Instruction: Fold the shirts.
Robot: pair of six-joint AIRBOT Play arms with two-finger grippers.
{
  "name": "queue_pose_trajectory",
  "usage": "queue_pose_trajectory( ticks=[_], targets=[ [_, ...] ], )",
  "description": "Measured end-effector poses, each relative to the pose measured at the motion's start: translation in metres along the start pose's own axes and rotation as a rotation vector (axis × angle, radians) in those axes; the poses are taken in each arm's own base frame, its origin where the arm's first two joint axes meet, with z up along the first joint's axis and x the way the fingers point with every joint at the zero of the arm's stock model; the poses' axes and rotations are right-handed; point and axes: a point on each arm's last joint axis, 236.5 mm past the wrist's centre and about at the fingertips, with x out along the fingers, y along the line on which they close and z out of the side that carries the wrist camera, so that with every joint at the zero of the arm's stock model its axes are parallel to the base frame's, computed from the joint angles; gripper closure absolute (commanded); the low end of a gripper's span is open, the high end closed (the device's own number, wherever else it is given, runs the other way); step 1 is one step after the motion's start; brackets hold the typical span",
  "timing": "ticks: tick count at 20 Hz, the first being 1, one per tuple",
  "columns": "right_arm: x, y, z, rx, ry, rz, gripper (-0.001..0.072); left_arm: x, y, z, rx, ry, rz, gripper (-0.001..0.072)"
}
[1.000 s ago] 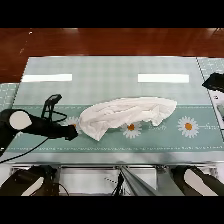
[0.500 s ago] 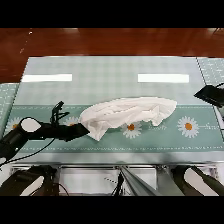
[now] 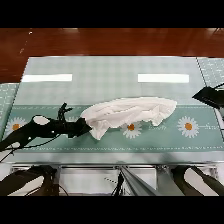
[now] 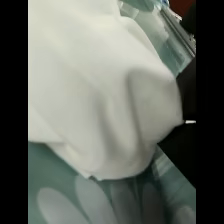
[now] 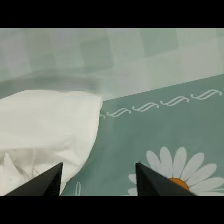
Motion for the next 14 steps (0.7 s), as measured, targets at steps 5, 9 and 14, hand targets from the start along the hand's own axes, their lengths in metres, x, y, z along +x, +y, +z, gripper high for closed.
queue_pose_trajectory(
  ticks=[5,9,14],
  targets=[
    [0.013,0.000,-0.006,0.028,0.031,0.026,0.0167,0.004,-0.007,0.009,0.042,-0.014,-0.029,0.0679],
    [0.051,0.011,-0.030,0.122,0.131,0.136,0.0167,0.004,-0.012,0.007,0.075,0.001,-0.048,0.0679],
    [0.098,0.010,-0.060,0.252,0.213,0.197,0.0170,0.003,-0.017,0.001,0.091,0.028,-0.066,0.0679]
  ],
)
